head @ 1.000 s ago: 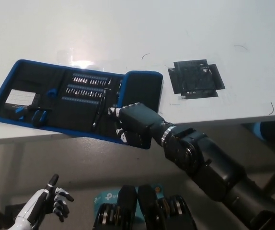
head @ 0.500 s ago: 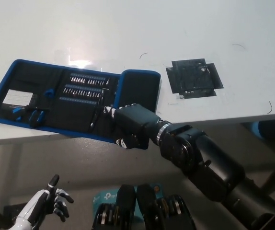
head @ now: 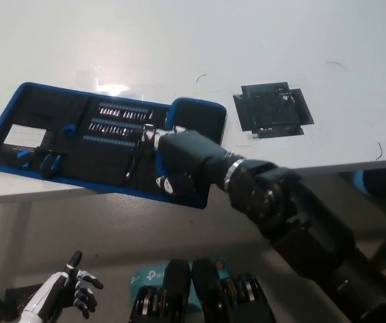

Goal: The robot uses its right hand to lift an edge of the toolkit kept in middle of the desk and make one fold in it

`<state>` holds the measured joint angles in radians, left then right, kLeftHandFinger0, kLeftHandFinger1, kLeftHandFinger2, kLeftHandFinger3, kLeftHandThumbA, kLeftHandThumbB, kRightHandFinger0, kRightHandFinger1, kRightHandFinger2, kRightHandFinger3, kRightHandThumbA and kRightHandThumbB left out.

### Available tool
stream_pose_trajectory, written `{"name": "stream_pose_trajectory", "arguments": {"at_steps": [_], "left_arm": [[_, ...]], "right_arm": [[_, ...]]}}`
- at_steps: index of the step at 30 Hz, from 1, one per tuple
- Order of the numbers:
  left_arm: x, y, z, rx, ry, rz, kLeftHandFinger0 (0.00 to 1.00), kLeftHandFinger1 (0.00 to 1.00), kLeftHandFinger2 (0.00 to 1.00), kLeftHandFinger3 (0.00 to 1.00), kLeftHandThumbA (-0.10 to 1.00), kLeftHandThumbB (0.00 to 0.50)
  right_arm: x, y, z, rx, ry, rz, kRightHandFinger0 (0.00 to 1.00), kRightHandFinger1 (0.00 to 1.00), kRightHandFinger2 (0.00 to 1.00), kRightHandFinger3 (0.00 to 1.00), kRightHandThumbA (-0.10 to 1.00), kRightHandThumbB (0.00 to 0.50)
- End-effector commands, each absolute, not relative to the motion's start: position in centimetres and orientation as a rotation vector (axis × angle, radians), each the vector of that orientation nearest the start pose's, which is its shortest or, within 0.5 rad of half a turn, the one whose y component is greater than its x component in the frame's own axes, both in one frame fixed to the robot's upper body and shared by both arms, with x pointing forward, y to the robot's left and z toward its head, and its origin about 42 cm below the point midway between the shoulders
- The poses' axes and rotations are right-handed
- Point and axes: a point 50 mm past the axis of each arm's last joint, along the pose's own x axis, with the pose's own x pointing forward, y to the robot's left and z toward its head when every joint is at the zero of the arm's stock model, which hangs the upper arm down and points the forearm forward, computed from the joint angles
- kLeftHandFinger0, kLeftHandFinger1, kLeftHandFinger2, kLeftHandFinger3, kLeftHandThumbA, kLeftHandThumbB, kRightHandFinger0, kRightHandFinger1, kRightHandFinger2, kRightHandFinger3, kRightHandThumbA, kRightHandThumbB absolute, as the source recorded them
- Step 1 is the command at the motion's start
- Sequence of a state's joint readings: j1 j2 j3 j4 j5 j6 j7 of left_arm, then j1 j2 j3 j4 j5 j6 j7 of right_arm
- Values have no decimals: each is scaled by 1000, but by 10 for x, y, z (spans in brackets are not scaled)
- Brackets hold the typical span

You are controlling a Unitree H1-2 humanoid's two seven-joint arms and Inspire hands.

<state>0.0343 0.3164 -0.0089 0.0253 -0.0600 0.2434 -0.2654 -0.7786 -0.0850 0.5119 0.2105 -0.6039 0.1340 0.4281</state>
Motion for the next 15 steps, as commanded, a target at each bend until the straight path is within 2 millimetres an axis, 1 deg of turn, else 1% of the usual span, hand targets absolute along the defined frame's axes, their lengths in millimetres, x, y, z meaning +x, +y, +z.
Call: {"name": "stream_pose_trajectory", "arguments": {"at_steps": [1,2,3,4,6,7,8,9,10,11,12,13,14,15], "left_arm": [[267,312,83,229,290,-237,310,324,294,398,1000,500],[266,312,83,218,301,-234,332,343,316,408,1000,500],[266,312,83,217,301,-231,336,346,317,408,1000,500],[265,312,83,221,300,-222,337,344,302,417,1000,500],[265,313,83,222,298,-218,336,342,302,415,1000,500],[264,313,84,224,302,-216,337,334,297,411,1000,500],[265,313,83,224,303,-216,317,321,284,395,1000,500],[265,313,84,228,305,-212,311,320,284,373,1000,500],[265,313,83,223,304,-217,312,323,287,375,1000,500],[265,312,83,222,304,-218,313,324,288,374,1000,500],[266,313,83,221,305,-217,327,337,288,375,1000,500],[265,313,83,221,305,-211,330,335,281,368,1000,500],[265,313,83,222,304,-208,331,332,280,365,1000,500],[265,313,83,222,302,-210,331,329,280,361,1000,500]], "right_arm": [[436,-48,315,-973,-407,751,1000,1000,1000,1000,584,500],[433,-63,325,-909,-424,727,1000,1000,1000,1000,567,496],[433,-62,326,-908,-423,731,1000,1000,1000,1000,566,499],[431,-77,333,-883,-433,709,1000,1000,1000,1000,583,499],[429,-86,338,-863,-432,699,1000,1000,1000,1000,600,500],[428,-97,341,-822,-434,684,1000,1000,1000,1000,565,500],[426,-107,343,-814,-438,666,1000,1000,1000,1000,582,500],[421,-129,345,-756,-456,625,1000,1000,1000,1000,558,500],[416,-141,346,-740,-455,613,1000,1000,1000,1000,537,477],[416,-142,346,-737,-455,612,1000,1000,1000,1000,533,477],[412,-152,346,-728,-448,600,1000,1000,1000,1000,527,453],[402,-176,342,-657,-430,569,1000,1000,1000,1000,471,427],[396,-192,336,-576,-397,564,1000,1000,1000,1000,416,407],[392,-200,332,-529,-375,546,1000,1000,1000,1000,340,381]]}}
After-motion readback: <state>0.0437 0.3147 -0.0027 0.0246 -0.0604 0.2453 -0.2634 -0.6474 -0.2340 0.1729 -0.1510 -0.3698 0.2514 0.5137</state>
